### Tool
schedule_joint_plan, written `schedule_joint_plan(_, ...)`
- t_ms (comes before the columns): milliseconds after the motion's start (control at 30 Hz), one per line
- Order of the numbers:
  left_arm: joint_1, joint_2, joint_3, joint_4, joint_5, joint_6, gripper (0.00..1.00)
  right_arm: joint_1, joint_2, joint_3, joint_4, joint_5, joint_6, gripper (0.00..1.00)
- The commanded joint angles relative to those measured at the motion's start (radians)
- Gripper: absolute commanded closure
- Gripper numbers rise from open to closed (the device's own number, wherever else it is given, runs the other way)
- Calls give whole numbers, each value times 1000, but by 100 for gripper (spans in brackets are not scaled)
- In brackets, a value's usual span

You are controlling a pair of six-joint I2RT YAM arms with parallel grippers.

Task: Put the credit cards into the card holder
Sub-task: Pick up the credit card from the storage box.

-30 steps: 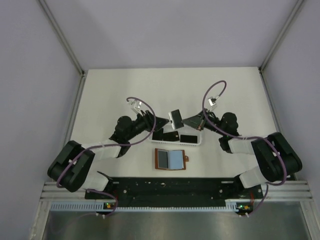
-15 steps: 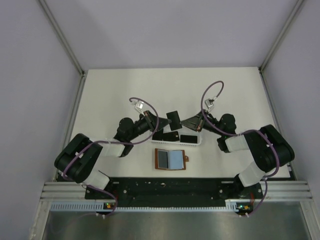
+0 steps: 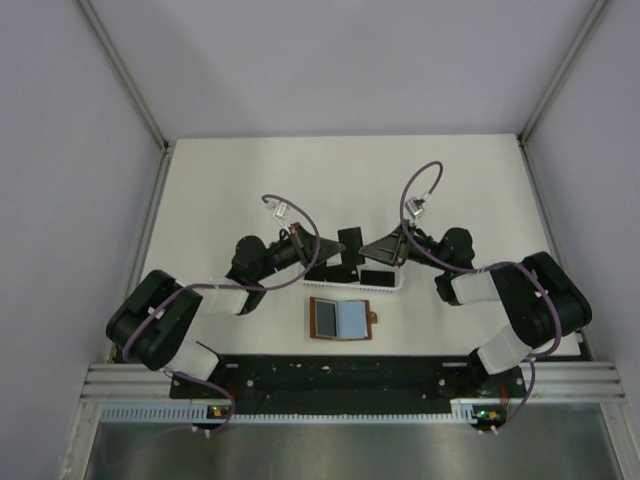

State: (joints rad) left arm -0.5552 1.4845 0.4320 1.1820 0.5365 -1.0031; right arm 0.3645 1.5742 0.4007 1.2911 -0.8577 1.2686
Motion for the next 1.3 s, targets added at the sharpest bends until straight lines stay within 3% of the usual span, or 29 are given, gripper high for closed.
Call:
schedule_joint_plan(0, -3, -39, 22, 61, 72, 9, 100, 7, -45, 46, 226, -70, -8, 71)
schedule_joint_plan(667, -15, -18, 86, 11, 163, 12, 100, 8, -77, 61, 152, -127, -35, 79)
schedule_joint_plan(967, -20, -30, 93, -21, 166, 27, 100, 8, -86, 61, 129, -122, -49, 100)
schedule_joint_plan(1067, -20, -59, 93, -88, 148, 69, 86, 8, -132, 72, -28, -104, -136, 100)
schedule_joint_plan(1133, -20, -101, 96, -186, 123, 144, 81, 8, -208, 78, -222, -60, -262, 100)
schedule_joint_plan(1267, -20, -228, 135, -563, -36, 328, 74, 17, -460, 179, -984, 254, -683, 100)
